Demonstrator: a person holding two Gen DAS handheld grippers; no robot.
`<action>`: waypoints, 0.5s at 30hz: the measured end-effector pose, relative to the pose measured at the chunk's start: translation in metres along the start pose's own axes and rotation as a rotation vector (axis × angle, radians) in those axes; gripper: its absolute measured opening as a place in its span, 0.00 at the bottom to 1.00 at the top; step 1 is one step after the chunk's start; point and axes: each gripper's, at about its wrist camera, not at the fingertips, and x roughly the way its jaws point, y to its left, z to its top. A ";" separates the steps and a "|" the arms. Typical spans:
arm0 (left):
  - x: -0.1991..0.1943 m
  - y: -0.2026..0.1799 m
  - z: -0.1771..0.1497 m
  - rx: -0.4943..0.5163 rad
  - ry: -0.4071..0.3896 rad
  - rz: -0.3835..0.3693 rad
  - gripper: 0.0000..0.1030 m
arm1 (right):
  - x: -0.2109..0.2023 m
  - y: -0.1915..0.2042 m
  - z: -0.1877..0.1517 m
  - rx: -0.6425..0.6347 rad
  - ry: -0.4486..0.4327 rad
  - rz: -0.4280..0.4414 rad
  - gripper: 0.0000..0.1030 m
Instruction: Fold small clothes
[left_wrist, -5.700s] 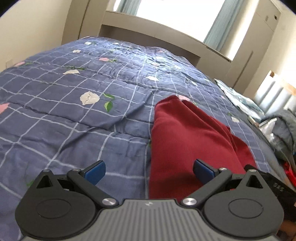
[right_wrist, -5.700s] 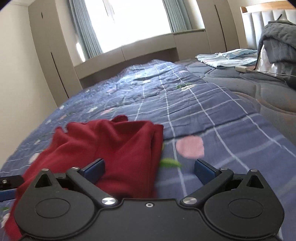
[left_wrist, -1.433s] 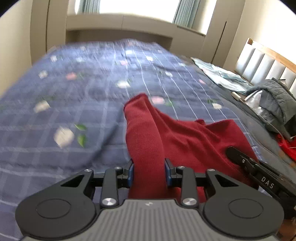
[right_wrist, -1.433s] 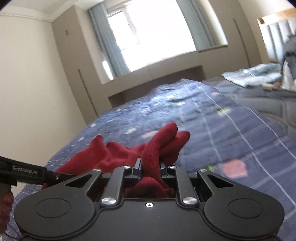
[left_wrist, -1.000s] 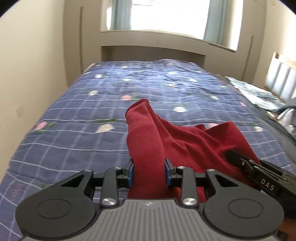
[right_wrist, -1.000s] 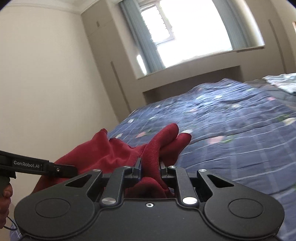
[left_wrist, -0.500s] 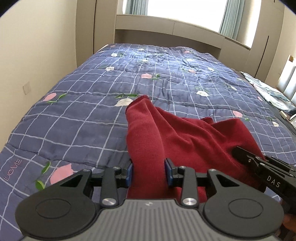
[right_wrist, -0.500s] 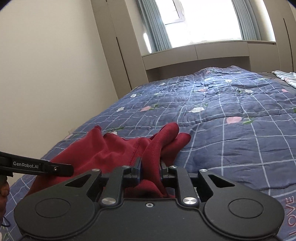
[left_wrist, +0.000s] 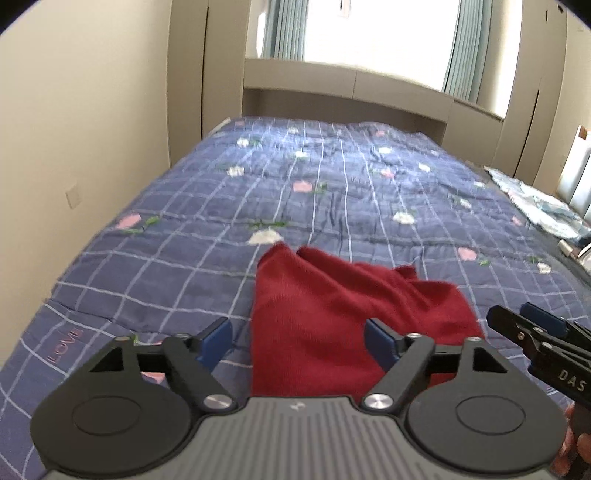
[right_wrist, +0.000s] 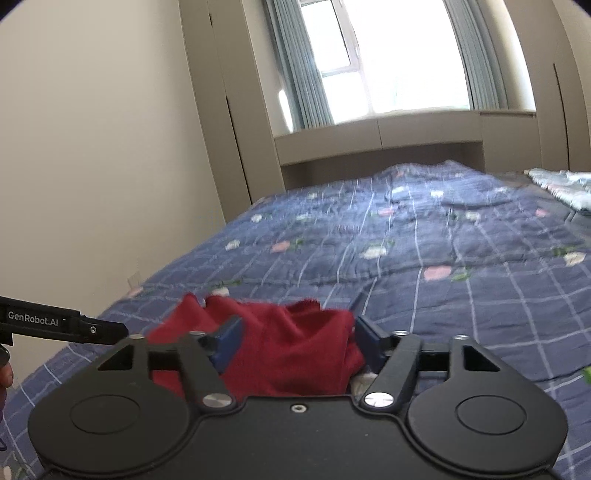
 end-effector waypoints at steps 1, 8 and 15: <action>-0.007 -0.001 0.001 -0.001 -0.014 0.002 0.85 | -0.007 0.001 0.003 -0.003 -0.015 0.000 0.78; -0.055 -0.001 -0.001 -0.012 -0.118 0.026 0.99 | -0.055 0.012 0.016 -0.026 -0.115 0.000 0.99; -0.094 -0.002 -0.023 -0.019 -0.173 0.045 1.00 | -0.105 0.024 0.014 -0.042 -0.175 0.000 0.99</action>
